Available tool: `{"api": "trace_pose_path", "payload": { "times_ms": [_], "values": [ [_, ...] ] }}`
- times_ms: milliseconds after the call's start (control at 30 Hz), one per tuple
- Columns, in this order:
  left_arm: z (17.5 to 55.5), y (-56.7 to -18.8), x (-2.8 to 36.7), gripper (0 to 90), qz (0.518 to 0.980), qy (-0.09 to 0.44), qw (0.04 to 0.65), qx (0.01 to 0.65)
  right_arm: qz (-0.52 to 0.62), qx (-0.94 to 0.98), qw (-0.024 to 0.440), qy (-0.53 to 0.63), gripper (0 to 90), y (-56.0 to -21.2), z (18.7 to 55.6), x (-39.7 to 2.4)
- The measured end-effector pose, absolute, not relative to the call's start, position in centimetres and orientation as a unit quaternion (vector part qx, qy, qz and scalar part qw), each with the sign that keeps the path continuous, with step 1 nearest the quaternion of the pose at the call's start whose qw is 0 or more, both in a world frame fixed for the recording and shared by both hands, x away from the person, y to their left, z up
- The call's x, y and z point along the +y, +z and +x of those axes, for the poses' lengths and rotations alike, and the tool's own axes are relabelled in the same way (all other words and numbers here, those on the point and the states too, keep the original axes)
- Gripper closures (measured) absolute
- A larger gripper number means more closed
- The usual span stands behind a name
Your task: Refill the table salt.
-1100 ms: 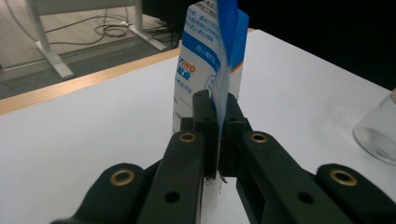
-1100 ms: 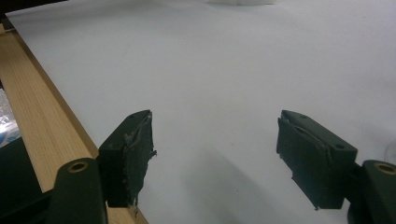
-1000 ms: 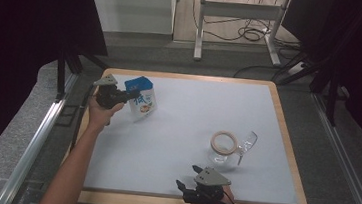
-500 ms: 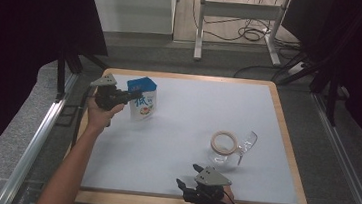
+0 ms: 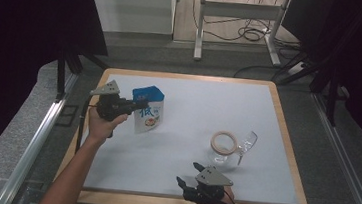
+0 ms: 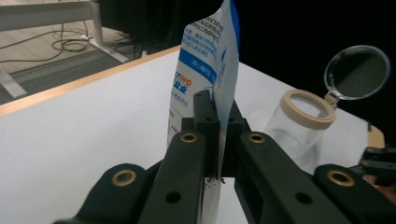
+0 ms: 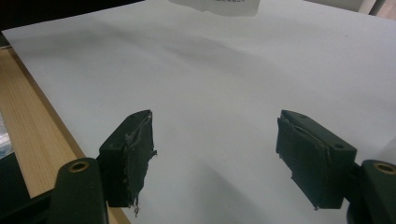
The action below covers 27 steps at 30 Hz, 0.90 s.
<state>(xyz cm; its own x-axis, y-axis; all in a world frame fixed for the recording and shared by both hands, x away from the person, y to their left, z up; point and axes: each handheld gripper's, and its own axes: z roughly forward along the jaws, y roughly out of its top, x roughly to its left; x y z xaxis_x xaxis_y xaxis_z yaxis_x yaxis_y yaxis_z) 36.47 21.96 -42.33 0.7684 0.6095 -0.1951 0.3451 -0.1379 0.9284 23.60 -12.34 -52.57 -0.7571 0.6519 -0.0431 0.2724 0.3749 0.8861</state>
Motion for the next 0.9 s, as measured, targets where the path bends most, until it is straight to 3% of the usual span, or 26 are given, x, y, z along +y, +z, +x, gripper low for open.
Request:
{"api": "trace_pose_path", "payload": {
  "times_ms": [900],
  "values": [
    [32.0, -40.3, 18.3, 90.0, 0.75, 0.076, 0.591, 0.286, 0.284, 0.808, 0.217, 0.468, 29.4, -52.9, 24.2, -11.1]
  ]
}}
